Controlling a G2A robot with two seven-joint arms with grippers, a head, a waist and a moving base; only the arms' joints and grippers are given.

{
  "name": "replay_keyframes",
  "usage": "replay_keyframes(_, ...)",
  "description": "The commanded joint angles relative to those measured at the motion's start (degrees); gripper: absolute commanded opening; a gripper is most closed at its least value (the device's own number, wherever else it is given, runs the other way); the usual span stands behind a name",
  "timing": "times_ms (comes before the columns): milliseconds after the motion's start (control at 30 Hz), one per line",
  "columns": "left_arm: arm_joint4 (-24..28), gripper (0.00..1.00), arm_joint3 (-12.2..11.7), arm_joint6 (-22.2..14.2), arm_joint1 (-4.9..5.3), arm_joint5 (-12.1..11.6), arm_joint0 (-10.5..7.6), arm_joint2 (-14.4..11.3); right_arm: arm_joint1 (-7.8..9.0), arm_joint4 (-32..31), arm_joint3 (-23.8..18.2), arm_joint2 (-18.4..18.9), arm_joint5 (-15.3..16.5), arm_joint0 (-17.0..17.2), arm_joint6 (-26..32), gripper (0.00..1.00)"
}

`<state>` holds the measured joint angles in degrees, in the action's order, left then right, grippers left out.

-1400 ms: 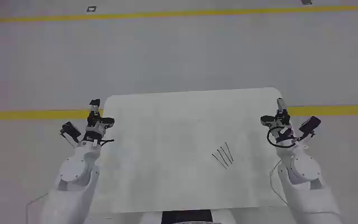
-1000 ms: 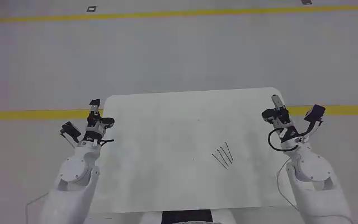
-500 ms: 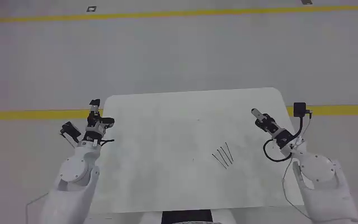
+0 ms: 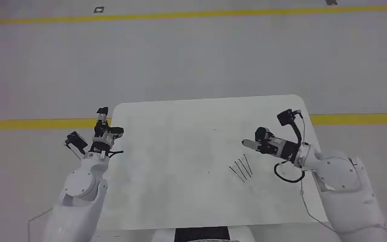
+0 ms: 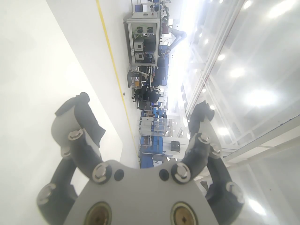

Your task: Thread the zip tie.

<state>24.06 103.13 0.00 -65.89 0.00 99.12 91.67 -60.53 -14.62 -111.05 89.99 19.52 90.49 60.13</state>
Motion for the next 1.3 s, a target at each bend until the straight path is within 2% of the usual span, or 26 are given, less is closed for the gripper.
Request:
replay_keyframes(0,0.0,1.0,0.0,0.0,0.0,0.0,0.0,0.0,0.55,-2.4,-0.6,-3.3,0.0,-2.1,7.9,1.0)
replay_keyframes(967,0.0,1.0,0.0,0.0,0.0,0.0,0.0,0.0,0.63,-3.3,-1.1,-3.6,0.0,-2.2,8.8,1.0)
replay_keyframes(1100,0.0,1.0,0.0,0.0,0.0,0.0,0.0,0.0,1.73,-6.4,-2.2,-6.7,0.0,-5.8,18.8,1.0)
replay_keyframes(1133,0.0,1.0,0.0,0.0,0.0,0.0,0.0,0.0,1.9,-5.9,-1.8,-7.0,0.0,-6.5,19.1,1.0)
replay_keyframes(1267,0.0,1.0,0.0,0.0,0.0,0.0,0.0,0.0,4.19,-6.5,0.6,-12.9,0.0,-8.6,19.5,1.0)
